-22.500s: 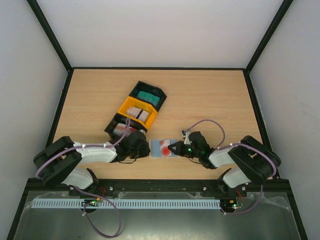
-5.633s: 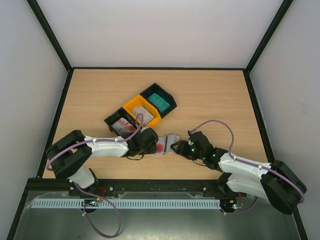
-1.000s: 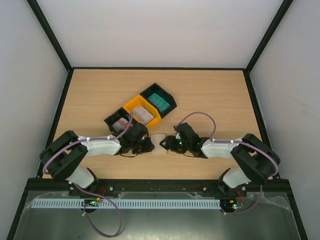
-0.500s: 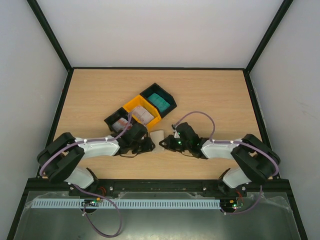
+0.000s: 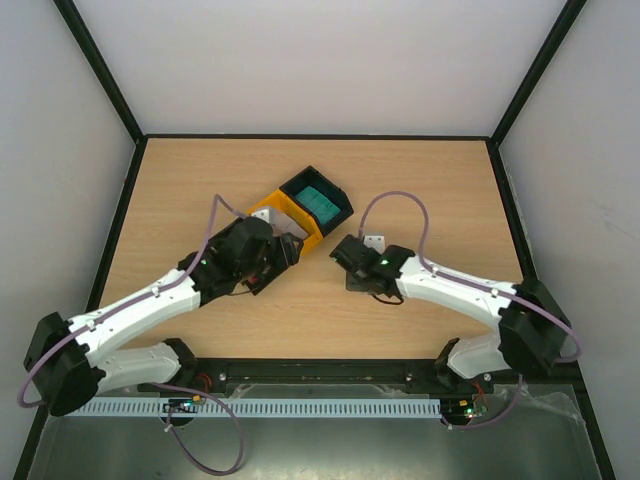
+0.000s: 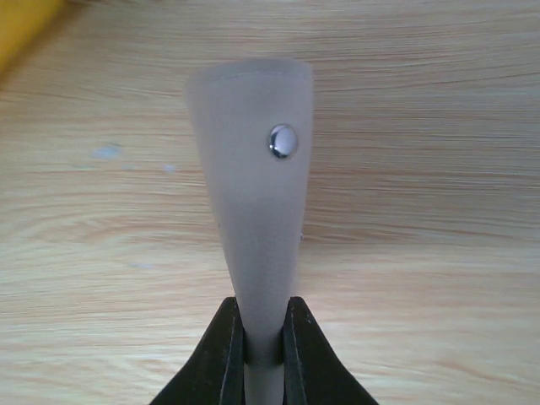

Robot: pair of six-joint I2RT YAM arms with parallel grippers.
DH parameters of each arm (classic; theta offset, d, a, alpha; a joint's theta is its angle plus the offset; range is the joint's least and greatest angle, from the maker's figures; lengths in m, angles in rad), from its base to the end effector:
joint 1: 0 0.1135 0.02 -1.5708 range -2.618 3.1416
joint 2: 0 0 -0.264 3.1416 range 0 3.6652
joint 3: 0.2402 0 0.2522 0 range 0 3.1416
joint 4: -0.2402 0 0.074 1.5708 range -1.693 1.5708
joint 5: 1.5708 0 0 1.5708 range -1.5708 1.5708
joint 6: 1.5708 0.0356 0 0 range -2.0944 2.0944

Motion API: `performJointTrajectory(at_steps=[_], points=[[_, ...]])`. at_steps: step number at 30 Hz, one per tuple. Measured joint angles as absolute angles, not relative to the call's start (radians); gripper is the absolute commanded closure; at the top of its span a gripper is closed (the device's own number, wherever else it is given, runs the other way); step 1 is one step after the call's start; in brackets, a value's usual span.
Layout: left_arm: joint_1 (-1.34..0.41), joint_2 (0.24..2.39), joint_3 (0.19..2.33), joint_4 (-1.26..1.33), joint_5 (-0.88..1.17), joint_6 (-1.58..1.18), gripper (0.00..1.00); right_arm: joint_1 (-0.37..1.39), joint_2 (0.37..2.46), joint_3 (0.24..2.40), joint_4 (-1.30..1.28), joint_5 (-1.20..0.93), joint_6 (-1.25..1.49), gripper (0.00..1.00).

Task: Put the credit cards into the card holder
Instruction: Close the card holder at the center of the board.

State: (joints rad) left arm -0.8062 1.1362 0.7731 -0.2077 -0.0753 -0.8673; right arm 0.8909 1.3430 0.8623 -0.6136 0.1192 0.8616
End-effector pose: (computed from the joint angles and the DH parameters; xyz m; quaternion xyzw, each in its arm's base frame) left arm 0.1759 -0.1795 0.2629 -0.0448 0.8760 -0.3336 0.3455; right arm 0.1639 0.1960 0.2134 -0.0001 0.9701 0.1440 0.1953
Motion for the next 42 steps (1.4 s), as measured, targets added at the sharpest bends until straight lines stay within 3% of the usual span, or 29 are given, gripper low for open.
performJointTrajectory(at_steps=[7, 14, 17, 20, 28, 34, 42], points=[[-0.775, 1.073, 0.849, -0.297, -0.135, -0.799, 0.34, 1.038, 1.626, 1.019, -0.918, 0.349, 0.925, 0.88], [-0.747, 1.038, 0.849, -0.359, -0.139, -0.785, 0.28, 1.096, 1.774, 1.143, -0.863, 0.297, 0.900, 0.40], [-0.723, 1.025, 0.849, -0.377, -0.131, -0.783, 0.18, 1.100, 1.748, 1.145, -0.768, 0.209, 0.886, 0.32], [-0.678, 1.000, 0.844, -0.380, -0.112, -0.778, 0.01, 1.100, 1.668, 1.124, -0.658, 0.134, 0.883, 0.31], [-0.614, 0.904, 0.772, -0.348, -0.044, -0.741, 0.00, 0.964, 1.363, 0.904, -0.517, 0.128, 0.930, 0.41], [-0.640, 0.964, 0.717, -0.229, 0.119, -0.726, 0.11, 0.765, 1.271, 0.681, -0.510, 0.156, 0.955, 0.57], [-0.817, 1.227, 0.700, -0.137, 0.164, -0.770, 0.21, 0.726, 1.352, 0.614, -0.411, 0.020, 0.879, 0.58]])
